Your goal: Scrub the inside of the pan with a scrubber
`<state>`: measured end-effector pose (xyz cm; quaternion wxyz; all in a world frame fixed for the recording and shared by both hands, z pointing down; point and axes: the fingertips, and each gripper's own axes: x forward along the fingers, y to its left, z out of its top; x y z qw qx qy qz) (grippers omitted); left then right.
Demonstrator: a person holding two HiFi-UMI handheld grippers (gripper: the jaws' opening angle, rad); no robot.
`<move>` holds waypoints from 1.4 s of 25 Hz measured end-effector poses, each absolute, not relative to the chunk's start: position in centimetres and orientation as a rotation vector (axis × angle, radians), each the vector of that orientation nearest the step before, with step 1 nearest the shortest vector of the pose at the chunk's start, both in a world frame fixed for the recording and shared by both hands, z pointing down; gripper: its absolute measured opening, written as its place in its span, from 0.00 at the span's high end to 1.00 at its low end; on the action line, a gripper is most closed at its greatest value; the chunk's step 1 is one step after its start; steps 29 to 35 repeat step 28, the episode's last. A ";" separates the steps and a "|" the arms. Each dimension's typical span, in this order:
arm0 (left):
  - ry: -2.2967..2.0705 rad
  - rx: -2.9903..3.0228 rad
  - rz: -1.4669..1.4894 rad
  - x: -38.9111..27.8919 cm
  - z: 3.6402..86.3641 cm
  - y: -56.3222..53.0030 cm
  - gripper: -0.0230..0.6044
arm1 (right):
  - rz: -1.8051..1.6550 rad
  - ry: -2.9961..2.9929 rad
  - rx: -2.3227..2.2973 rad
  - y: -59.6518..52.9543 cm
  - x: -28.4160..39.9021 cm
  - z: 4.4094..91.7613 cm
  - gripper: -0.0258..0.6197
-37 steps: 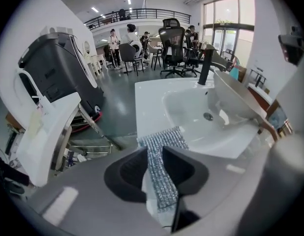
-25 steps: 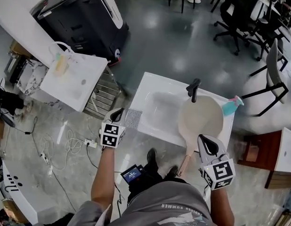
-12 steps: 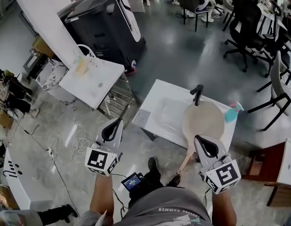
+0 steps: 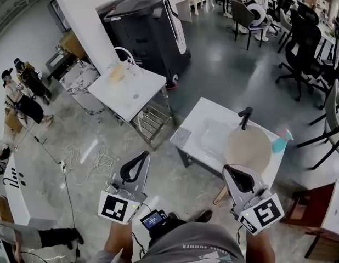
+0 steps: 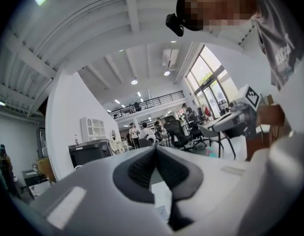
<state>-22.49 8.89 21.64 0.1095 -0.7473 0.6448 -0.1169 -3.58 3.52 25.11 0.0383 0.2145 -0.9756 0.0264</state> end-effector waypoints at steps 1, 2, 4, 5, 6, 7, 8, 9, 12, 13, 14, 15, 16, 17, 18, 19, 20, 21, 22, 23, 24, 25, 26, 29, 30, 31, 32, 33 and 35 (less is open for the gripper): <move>1.902 -2.201 -0.347 -22.6 21.7 9.6 0.96 | 0.077 -2.999 0.648 4.0 -4.0 25.0 0.96; 1.902 -2.203 -0.349 -22.8 21.7 10.2 0.96 | 0.069 -3.002 0.639 4.5 -4.5 24.8 0.96; 1.901 -2.209 -0.344 -23.1 21.8 11.4 0.96 | 0.055 -3.006 0.620 5.6 -5.6 24.6 0.96; 1.901 -2.214 -0.340 -23.4 21.8 12.1 0.96 | 0.052 -3.006 0.606 6.3 -6.2 24.5 0.96; 1.901 -2.220 -0.335 -23.7 21.8 12.8 0.96 | 0.049 -3.004 0.591 7.1 -6.9 24.4 0.96; 1.902 -2.226 -0.330 -24.2 21.8 13.5 0.96 | 0.045 -3.000 0.577 7.9 -7.6 24.3 0.96; 1.904 -2.233 -0.325 -24.6 21.9 14.2 0.96 | 0.041 -2.998 0.569 8.7 -8.3 24.2 0.96; 1.906 -2.241 -0.321 -25.2 21.9 15.0 0.96 | 0.039 -2.996 0.566 9.4 -8.9 24.1 0.96; 1.917 -2.254 -0.325 -26.7 22.1 17.2 0.96 | 0.035 -2.990 0.568 11.3 -10.4 23.8 0.96; 1.918 -2.253 -0.322 -27.1 22.1 17.8 0.96 | 0.030 -2.987 0.566 11.8 -10.8 23.7 0.96; 1.919 -2.252 -0.317 -27.4 22.2 18.4 0.96 | 0.023 -2.984 0.564 12.4 -11.1 23.7 0.96; 1.919 -2.251 -0.313 -27.8 22.2 18.9 0.96 | 0.018 -2.981 0.564 12.9 -11.4 23.7 0.96; 1.918 -2.252 -0.311 -28.0 22.3 19.3 0.96 | 0.013 -2.978 0.566 13.4 -11.6 23.7 0.96; 1.916 -2.255 -0.307 -28.3 22.4 19.6 0.96 | 0.008 -2.975 0.570 13.8 -11.8 23.7 0.96; 1.913 -2.259 -0.303 -28.6 22.5 20.0 0.96 | 0.003 -2.972 0.576 14.1 -12.0 23.7 0.96; 1.911 -2.264 -0.298 -28.8 22.6 20.2 0.96 | -0.002 -2.968 0.583 14.4 -12.2 23.7 0.96; 1.907 -2.269 -0.294 -28.9 22.7 20.4 0.96 | -0.006 -2.964 0.591 14.7 -12.3 23.7 0.96; 1.901 -2.273 -0.290 -29.1 22.7 20.6 0.96 | -0.010 -2.959 0.599 14.9 -12.4 23.7 0.96; 1.895 -2.277 -0.286 -29.2 22.7 20.8 0.96 | -0.012 -2.955 0.606 15.2 -12.5 23.6 0.96; 1.891 -2.279 -0.281 -29.3 22.7 20.9 0.96 | -0.013 -2.951 0.611 15.4 -12.6 23.7 0.96; 1.888 -2.280 -0.276 -29.5 22.7 21.1 0.96 | -0.013 -2.948 0.614 15.6 -12.7 23.7 0.96; 1.887 -2.281 -0.273 -29.6 22.7 21.3 0.96 | -0.014 -2.946 0.617 15.8 -12.8 23.8 0.96; 1.886 -2.282 -0.270 -29.7 22.7 21.5 0.96 | -0.015 -2.944 0.619 16.0 -12.9 23.8 0.96; 1.886 -2.283 -0.266 -29.9 22.8 21.8 0.96 | -0.019 -2.941 0.625 16.3 -13.0 23.9 0.96; 1.886 -2.283 -0.266 -29.9 22.8 21.8 0.96 | -0.019 -2.941 0.625 16.3 -13.0 23.9 0.96; 1.886 -2.283 -0.266 -29.9 22.8 21.8 0.96 | -0.019 -2.941 0.625 16.3 -13.0 23.9 0.96; 1.886 -2.283 -0.266 -29.9 22.8 21.8 0.96 | -0.019 -2.941 0.625 16.3 -13.0 23.9 0.96; 1.886 -2.283 -0.266 -29.9 22.8 21.8 0.96 | -0.019 -2.941 0.625 16.3 -13.0 23.9 0.96; 1.886 -2.283 -0.266 -29.9 22.8 21.8 0.96 | -0.019 -2.941 0.625 16.3 -13.0 23.9 0.96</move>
